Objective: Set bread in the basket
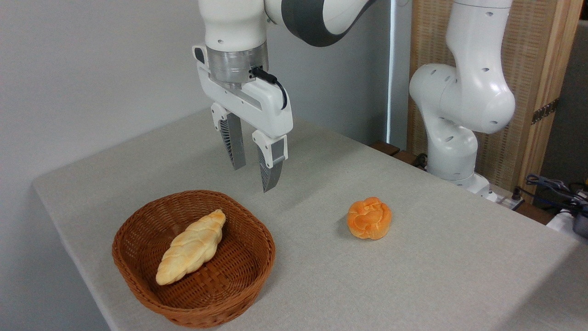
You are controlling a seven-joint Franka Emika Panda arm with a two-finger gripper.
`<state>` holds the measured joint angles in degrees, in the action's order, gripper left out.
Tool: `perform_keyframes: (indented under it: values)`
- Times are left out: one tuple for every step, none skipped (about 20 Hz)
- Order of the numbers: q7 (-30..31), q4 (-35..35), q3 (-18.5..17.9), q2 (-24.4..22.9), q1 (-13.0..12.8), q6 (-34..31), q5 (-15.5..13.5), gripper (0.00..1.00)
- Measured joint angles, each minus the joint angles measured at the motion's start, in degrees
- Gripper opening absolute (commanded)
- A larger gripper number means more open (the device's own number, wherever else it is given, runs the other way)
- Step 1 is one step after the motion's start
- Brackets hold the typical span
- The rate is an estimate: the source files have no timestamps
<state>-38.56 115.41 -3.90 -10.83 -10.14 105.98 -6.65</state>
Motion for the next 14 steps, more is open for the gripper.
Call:
perform_keyframes:
  values:
    - [0.0,0.0,0.06,0.01,0.0,-0.29,0.0,1.0]
    - [0.0,0.0,0.1,0.01,0.0,-0.42,0.0,1.0]
    - [0.0,0.0,0.1,0.0,0.0,-0.47,0.0,1.0]
    - [0.0,0.0,0.1,0.0,0.0,-0.51,0.0,1.0]
    - [0.0,0.07,0.1,-0.06,0.0,-0.56,0.0,1.0]
    - [-0.01,0.33,0.1,-0.26,0.0,-0.58,0.0,1.0]
    - [-0.14,0.91,0.1,-0.68,0.0,-0.6,0.0,1.0]
    - [-0.55,1.83,0.1,-1.34,0.0,-0.63,0.0,1.0]
    - [-0.91,3.0,0.09,-2.23,0.01,-0.64,0.0,1.0]
    - [-1.42,4.58,0.09,-3.5,0.01,-0.67,0.0,1.0]
    - [-1.9,6.18,0.09,-4.78,0.01,-0.73,0.0,1.0]
    - [-2.37,8.11,0.09,-6.26,0.0,-0.83,0.01,1.0]
    - [-2.9,10.37,0.09,-7.87,0.01,-0.88,0.01,1.0]
    - [-3.36,12.55,0.09,-9.37,0.01,-0.87,0.01,1.0]
